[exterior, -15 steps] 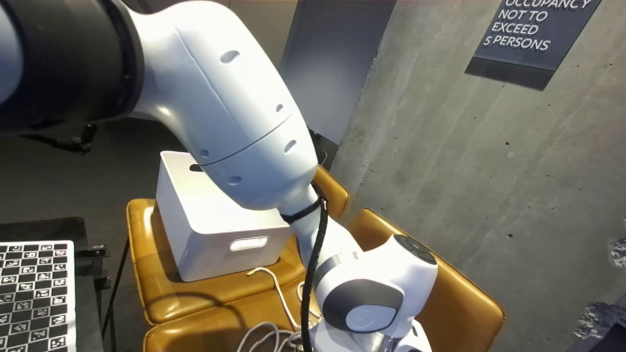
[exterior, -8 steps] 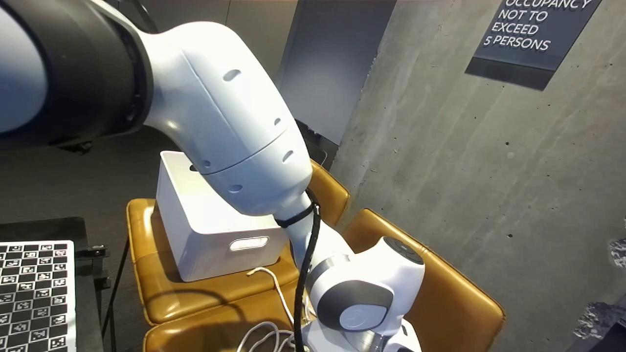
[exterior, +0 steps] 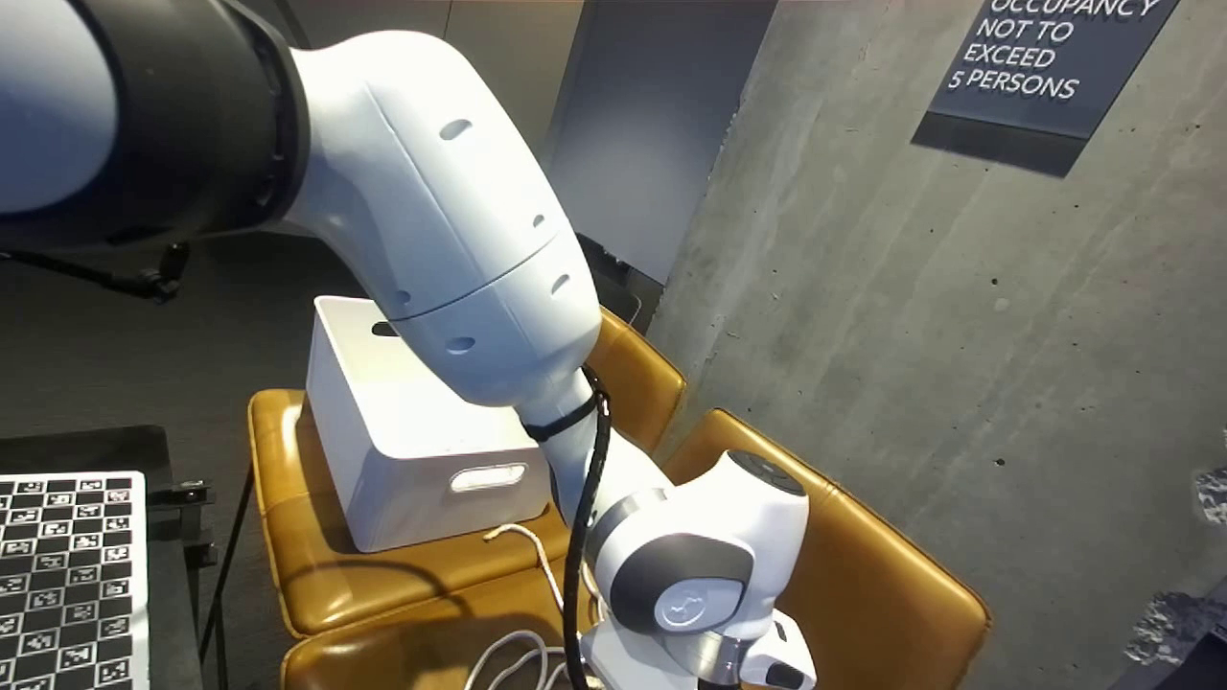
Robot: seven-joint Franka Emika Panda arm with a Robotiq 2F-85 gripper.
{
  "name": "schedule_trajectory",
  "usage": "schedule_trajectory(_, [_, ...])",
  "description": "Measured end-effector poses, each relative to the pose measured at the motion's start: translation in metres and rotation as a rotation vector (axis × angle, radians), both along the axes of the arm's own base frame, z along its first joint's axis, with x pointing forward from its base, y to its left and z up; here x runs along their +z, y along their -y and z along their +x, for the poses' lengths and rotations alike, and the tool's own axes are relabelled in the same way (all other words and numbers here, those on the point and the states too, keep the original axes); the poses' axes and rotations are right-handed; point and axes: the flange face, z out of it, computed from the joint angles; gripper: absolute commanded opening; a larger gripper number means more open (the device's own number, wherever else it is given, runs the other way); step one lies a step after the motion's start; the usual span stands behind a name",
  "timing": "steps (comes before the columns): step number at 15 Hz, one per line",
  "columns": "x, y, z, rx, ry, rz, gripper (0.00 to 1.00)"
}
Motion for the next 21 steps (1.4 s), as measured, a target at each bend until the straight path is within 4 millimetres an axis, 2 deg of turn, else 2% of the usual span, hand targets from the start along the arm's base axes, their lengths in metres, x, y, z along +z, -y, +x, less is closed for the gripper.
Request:
schedule_trajectory(3, [0.014, 0.006, 0.002, -0.015, 0.013, -0.031, 0.00])
schedule_trajectory(5, [0.045, 0.004, 0.008, -0.017, 0.048, -0.043, 0.00])
schedule_trajectory(9, [0.140, -0.015, 0.019, 0.000, 0.146, -0.054, 0.00])
schedule_trajectory(12, [0.216, -0.039, 0.023, 0.023, 0.233, -0.054, 0.00])
schedule_trajectory(17, [0.341, -0.103, 0.026, 0.026, 0.362, -0.040, 0.00])
schedule_trajectory(21, [0.438, -0.164, 0.012, 0.012, 0.440, -0.007, 0.00])
